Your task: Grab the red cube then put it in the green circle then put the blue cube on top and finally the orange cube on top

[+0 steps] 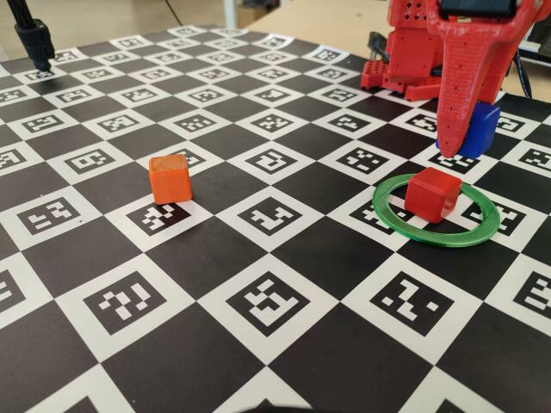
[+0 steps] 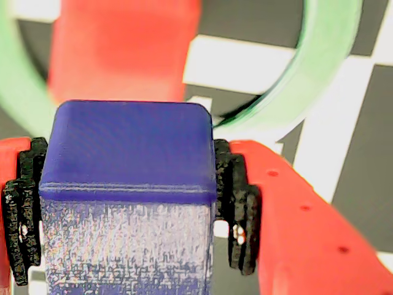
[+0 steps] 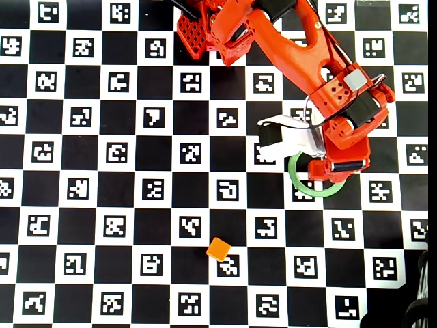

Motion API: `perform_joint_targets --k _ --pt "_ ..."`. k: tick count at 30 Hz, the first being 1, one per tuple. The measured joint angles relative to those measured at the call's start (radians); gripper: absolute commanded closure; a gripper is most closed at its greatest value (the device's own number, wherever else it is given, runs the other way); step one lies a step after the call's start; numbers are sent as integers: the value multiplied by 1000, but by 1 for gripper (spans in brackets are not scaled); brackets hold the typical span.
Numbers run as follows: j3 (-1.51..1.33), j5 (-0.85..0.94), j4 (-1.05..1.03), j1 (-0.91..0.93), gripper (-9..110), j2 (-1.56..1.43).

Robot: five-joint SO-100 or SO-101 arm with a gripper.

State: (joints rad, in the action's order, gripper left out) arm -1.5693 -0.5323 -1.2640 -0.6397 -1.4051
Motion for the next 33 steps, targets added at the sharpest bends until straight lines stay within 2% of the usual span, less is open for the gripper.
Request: perform_joint_targets --k 33 --pt "-61 11 107 11 99 0"
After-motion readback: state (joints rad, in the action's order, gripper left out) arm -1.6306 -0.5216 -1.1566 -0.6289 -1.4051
